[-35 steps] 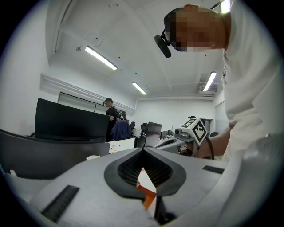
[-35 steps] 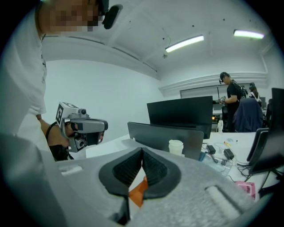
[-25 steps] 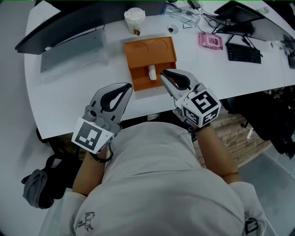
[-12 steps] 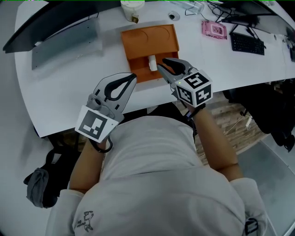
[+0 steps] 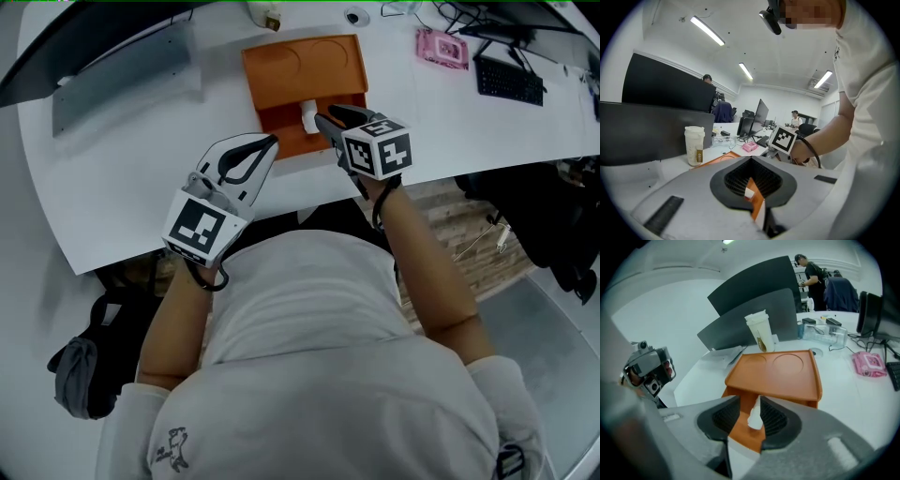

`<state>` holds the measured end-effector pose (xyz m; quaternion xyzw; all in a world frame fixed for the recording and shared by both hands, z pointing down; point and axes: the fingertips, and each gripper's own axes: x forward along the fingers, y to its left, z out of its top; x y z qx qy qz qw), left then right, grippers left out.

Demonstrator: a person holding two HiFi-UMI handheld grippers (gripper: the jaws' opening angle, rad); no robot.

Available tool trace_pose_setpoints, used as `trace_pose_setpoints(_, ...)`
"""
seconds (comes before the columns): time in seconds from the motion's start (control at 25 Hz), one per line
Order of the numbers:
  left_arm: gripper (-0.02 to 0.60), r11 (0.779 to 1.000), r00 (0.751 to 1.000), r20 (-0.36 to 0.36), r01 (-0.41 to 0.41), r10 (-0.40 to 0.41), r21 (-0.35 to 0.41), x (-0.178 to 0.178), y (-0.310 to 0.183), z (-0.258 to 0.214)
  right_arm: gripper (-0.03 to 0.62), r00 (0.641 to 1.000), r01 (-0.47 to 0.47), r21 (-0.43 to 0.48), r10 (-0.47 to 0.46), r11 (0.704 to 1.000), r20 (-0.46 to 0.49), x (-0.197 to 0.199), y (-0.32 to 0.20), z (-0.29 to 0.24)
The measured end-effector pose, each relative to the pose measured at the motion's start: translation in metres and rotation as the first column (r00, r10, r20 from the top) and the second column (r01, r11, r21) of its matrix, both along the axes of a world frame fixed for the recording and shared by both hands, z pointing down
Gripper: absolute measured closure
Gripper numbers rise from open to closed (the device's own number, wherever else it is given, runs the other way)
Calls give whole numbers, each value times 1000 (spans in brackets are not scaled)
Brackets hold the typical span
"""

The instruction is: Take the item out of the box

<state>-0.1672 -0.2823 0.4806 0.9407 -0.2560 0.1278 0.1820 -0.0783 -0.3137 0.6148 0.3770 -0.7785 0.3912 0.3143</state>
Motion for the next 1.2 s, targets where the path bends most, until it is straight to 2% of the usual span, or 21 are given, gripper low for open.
trace_pose_setpoints(0.4,583,999,1000,28,2,-1,-36,-6,-5,34,416,995,-19,-153,3,988,-100,-1,-2,66)
trace_pose_setpoints(0.56,583,999,1000,26,7,-6,-43,-11,-5,38,402,995,-37,-221,14,975,-102,-3,0,86)
trace_pose_setpoints(0.92,583,998,999,17,29,-28,-54,-21,-4,41,398,989,-15,-275,-25,961,-144,-13,6,104)
trace_pose_setpoints(1.2,583,997,999,17,43,-42,-59,-24,-1,42,454,986,-12,-279,-35,960,-161,-7,4,107)
